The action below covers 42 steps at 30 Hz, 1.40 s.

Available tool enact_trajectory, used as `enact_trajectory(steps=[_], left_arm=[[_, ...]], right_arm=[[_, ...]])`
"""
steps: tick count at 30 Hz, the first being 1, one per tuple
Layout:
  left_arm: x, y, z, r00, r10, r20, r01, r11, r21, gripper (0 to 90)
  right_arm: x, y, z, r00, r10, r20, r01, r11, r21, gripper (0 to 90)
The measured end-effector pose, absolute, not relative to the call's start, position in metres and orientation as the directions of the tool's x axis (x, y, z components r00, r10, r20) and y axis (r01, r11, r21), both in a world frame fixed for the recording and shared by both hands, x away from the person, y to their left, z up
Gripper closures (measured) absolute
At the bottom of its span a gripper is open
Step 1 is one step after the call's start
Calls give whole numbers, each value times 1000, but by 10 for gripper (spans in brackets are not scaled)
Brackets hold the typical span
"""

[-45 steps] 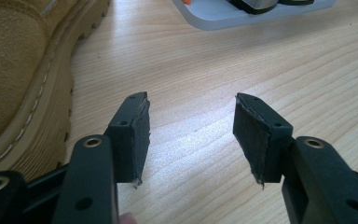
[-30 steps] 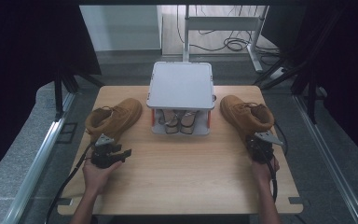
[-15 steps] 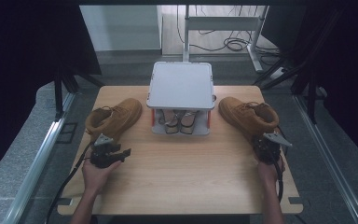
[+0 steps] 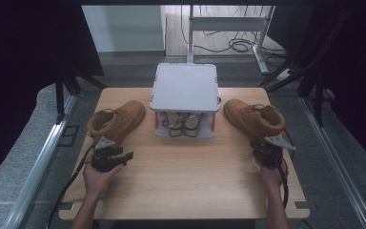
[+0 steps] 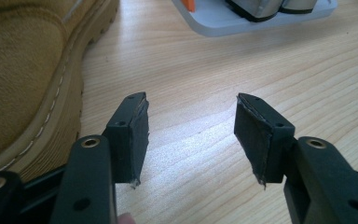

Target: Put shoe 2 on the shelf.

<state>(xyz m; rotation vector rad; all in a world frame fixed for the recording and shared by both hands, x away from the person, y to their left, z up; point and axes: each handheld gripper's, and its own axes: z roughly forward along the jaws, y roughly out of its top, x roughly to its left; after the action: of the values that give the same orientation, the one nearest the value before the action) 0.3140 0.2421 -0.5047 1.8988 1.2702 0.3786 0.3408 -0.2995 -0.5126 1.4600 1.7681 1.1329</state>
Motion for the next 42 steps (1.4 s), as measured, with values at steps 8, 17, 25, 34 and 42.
enact_trajectory(steps=[8, 17, 25, 34, 42], left_arm=[[308, 242, -483, 473, 860, -190, 592, -150, 791, 447], [306, 254, -433, 454, 884, -114, 510, -153, 846, 443], [325, 277, -398, 371, 926, -67, 495, -136, 858, 423], [350, 303, -396, 289, 955, -65, 548, -109, 829, 403], [362, 320, -405, 264, 960, -89, 587, -87, 805, 400]], right_arm=[[337, -288, -513, -294, 952, 88, 498, 73, 864, 594], [332, -282, -514, -336, 939, 78, 506, 110, 856, 546], [330, -283, -512, -334, 938, 89, 498, 96, 862, 541], [329, -285, -515, -322, 943, 84, 502, 95, 859, 538], [328, -284, -517, -316, 945, 81, 506, 95, 857, 538]])
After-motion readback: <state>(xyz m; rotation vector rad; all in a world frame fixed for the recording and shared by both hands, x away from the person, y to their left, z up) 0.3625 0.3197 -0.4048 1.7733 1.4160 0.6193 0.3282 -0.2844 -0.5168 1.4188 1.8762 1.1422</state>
